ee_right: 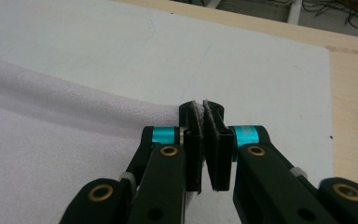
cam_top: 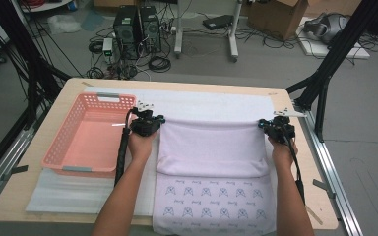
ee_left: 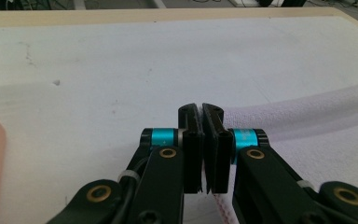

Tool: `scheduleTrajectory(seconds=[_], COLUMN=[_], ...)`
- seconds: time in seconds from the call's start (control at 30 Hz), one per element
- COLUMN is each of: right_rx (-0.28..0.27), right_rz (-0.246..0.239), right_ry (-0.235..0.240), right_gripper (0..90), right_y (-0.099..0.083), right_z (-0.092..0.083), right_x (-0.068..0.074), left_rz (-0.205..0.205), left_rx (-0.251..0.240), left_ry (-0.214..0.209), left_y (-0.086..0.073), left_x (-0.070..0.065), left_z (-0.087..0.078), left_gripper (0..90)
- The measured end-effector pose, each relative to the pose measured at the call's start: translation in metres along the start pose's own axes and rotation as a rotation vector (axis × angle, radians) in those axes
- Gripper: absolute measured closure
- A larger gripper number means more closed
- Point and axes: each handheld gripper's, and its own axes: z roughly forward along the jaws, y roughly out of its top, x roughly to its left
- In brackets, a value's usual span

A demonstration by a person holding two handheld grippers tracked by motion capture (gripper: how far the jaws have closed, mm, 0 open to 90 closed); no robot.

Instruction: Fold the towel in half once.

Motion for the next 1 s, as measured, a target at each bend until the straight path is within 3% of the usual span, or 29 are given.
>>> scheduleTrajectory(seconds=[0.07, 0.13, 0.27, 0.37, 0.43, 0.47, 0.53, 0.57, 0.7, 0.87, 1.0], right_rx=[-0.01, -0.02, 0.013, 0.015, 0.024, 0.032, 0.047, 0.041, 0.046, 0.076, 0.082], right_rz=[0.026, 0.061, 0.065, 0.073, 0.062, 0.046, 0.037, 0.037, 0.064, 0.035, 0.068], right_ry=[0.005, 0.01, 0.057, 0.088, 0.101, 0.101, 0.123, 0.136, 0.218, 0.244, 0.272], right_gripper=[77.3, 66.6, 59.0, 57.1, 55.5, 55.2, 53.1, 52.7, 52.2, 53.8, 54.8], right_y=[0.001, 0.001, 0.003, 0.005, 0.007, 0.008, 0.007, 0.005, -0.015, -0.045, -0.06], right_z=[0.001, 0.0, -0.006, -0.015, -0.02, -0.023, -0.031, -0.035, -0.055, -0.078, -0.092], right_x=[0.001, 0.002, 0.004, 0.008, 0.012, 0.014, 0.018, 0.02, 0.024, 0.032, 0.032], left_rz=[-0.017, -0.029, -0.012, -0.024, -0.028, -0.013, 0.016, 0.015, 0.058, 0.054, 0.056], left_rx=[0.01, 0.021, 0.002, -0.005, 0.027, 0.042, 0.01, -0.005, 0.018, 0.05, 0.058], left_ry=[-0.034, -0.067, -0.122, -0.14, -0.164, -0.175, -0.176, -0.186, -0.201, -0.264, -0.301], left_y=[-0.002, -0.002, -0.008, -0.014, -0.016, -0.016, -0.02, -0.023, -0.035, -0.047, -0.058], left_x=[0.001, -0.001, -0.009, -0.012, -0.015, -0.018, -0.024, -0.026, -0.029, -0.031, -0.037], left_z=[0.0, -0.002, -0.009, -0.014, -0.018, -0.021, -0.029, -0.034, -0.049, -0.064, -0.073], left_gripper=[79.5, 64.8, 63.0, 61.5, 58.6, 56.2, 56.1, 57.0, 56.8, 55.6, 53.9])
